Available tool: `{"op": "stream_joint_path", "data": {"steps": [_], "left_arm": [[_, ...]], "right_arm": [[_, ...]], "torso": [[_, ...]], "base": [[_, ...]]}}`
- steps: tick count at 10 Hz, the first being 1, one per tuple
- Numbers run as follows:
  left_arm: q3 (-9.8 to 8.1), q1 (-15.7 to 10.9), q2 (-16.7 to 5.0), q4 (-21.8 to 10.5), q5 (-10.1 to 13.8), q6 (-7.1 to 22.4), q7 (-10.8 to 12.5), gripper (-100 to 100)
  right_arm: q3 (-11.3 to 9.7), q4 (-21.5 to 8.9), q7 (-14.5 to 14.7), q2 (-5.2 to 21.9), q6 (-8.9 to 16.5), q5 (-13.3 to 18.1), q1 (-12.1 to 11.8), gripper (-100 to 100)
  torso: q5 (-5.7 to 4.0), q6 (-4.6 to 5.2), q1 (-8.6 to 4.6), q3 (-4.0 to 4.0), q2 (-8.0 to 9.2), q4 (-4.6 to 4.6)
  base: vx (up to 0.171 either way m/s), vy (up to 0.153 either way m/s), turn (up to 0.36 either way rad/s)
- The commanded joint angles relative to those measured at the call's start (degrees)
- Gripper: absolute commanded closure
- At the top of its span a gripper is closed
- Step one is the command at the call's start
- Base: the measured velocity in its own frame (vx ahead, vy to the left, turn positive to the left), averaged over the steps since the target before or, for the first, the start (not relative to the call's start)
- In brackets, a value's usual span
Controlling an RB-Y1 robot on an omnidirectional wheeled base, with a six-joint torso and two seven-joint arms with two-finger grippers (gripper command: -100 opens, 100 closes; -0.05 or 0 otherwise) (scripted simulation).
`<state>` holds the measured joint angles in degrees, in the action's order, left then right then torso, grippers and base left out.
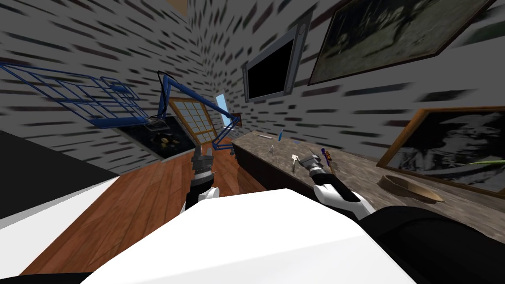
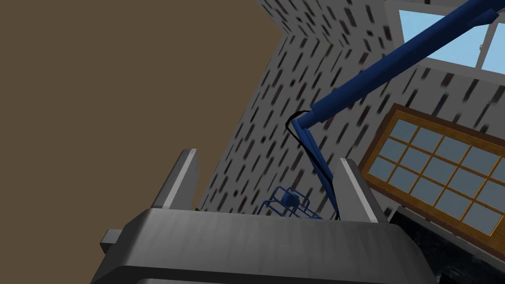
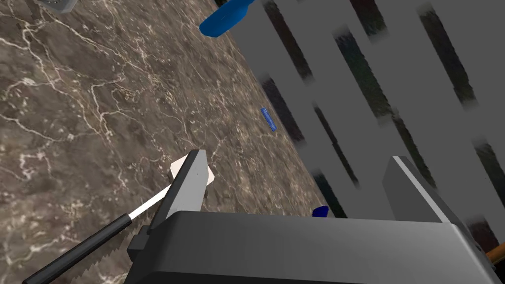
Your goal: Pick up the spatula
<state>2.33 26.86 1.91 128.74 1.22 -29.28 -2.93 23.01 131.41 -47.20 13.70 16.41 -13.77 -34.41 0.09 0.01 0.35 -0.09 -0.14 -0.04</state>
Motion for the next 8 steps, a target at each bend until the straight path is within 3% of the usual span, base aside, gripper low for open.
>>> {"op": "stream_joint_path", "data": {"steps": [1,2,4,5,7,8], "left_arm": [[0.00,0.0,0.0,0.0,0.0,0.0,0.0,0],[-0.01,0.0,0.0,0.0,0.0,0.0,0.0,0],[0.00,0.0,0.0,0.0,0.0,0.0,0.0,0],[-0.01,0.0,0.0,0.0,0.0,0.0,0.0,0],[0.00,0.0,0.0,0.0,0.0,0.0,0.0,0],[-0.01,0.0,0.0,0.0,0.0,0.0,0.0,0]], "right_arm": [[0.0,-0.1,-1.7,-0.4,1.2,0.1,-0.2,-100],[2.1,-0.5,-4.0,-0.1,4.0,-1.2,-0.4,-100],[2.1,-0.5,-5.6,-0.1,5.1,-1.2,-0.4,-100],[4.2,-0.8,-8.1,0.1,7.6,-2.5,-0.6,-100],[4.2,-0.8,-9.5,0.1,9.1,-2.5,-0.6,-100],[6.3,-1.2,-12.0,0.3,11.4,-3.7,-0.8,-100]], "torso": [[0.00,0.00,0.00,0.00,0.00,0.00],[-0.04,0.02,-0.17,0.06,0.10,0.02],[-0.02,0.01,-0.10,0.04,0.07,0.02],[-0.04,0.02,-0.20,0.08,0.14,0.03],[-0.03,0.01,-0.11,0.05,0.08,0.02],[-0.04,0.02,-0.18,0.07,0.13,0.03]], "base": [[0.024,0.029,-0.012],[0.044,0.063,0.170],[0.034,0.044,0.045],[0.040,0.047,0.163],[0.040,0.047,0.042],[0.037,0.060,0.166]]}}
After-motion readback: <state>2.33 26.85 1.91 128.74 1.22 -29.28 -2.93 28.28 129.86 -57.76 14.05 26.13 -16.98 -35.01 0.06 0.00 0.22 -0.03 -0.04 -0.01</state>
